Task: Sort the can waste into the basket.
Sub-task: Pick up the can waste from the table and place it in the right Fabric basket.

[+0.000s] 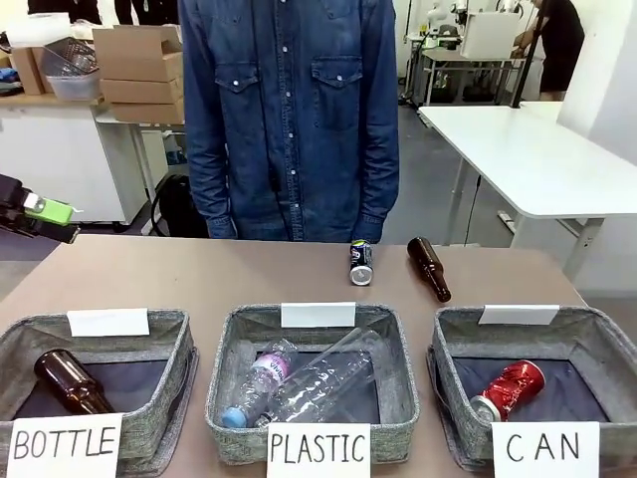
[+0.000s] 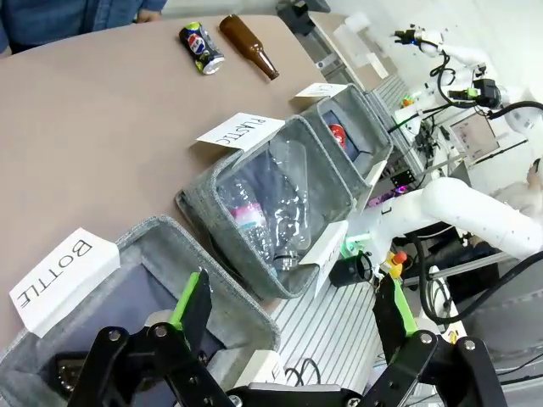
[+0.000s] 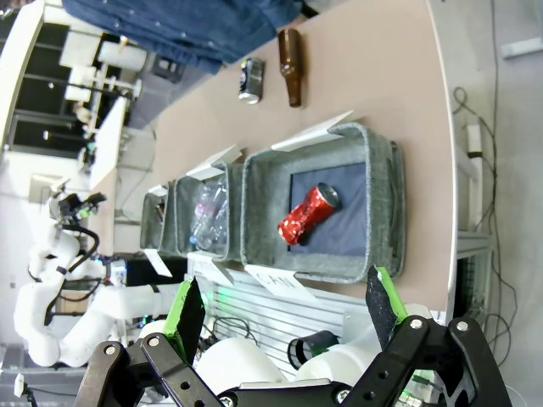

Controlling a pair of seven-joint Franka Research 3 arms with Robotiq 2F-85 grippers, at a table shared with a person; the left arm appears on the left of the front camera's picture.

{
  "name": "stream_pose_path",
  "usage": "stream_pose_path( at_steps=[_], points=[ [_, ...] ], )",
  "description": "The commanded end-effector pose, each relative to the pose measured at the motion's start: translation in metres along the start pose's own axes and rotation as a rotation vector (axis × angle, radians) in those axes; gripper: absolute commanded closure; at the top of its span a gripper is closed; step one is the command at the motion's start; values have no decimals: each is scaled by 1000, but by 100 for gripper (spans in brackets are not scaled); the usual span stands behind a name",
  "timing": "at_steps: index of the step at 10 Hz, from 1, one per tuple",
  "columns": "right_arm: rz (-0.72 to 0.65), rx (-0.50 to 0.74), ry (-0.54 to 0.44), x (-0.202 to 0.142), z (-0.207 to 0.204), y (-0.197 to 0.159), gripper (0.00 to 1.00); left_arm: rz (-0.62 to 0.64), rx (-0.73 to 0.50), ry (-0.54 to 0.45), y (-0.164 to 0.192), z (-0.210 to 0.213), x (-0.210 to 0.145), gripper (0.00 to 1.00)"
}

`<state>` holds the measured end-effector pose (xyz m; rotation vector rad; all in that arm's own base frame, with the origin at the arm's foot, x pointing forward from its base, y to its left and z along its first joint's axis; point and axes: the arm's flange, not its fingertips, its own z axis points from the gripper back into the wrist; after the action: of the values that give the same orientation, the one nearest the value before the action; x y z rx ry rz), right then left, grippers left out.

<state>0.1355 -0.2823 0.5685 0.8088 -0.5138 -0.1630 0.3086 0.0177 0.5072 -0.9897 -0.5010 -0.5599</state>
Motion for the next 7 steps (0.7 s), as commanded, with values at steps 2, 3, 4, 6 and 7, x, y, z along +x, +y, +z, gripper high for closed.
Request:
stream_pose_path(
  at_steps=[2,3,4,6,7],
  points=[
    [-21,-10,-5,0,4,3,0,15,-1,2,-2,-1,2,0],
    [-21,-10,-5,0,4,3,0,15,-1,2,-2,-1,2,0],
    [-21,-10,-5,0,4,3,0,15,-1,2,-2,-1,2,0],
    [0,0,0,0,0,0,0,15,-1,2,-2,-1,2,0],
    [189,-76,58,4,-30,28,0,15,-1,2,-2,-1,2,0]
  ],
)
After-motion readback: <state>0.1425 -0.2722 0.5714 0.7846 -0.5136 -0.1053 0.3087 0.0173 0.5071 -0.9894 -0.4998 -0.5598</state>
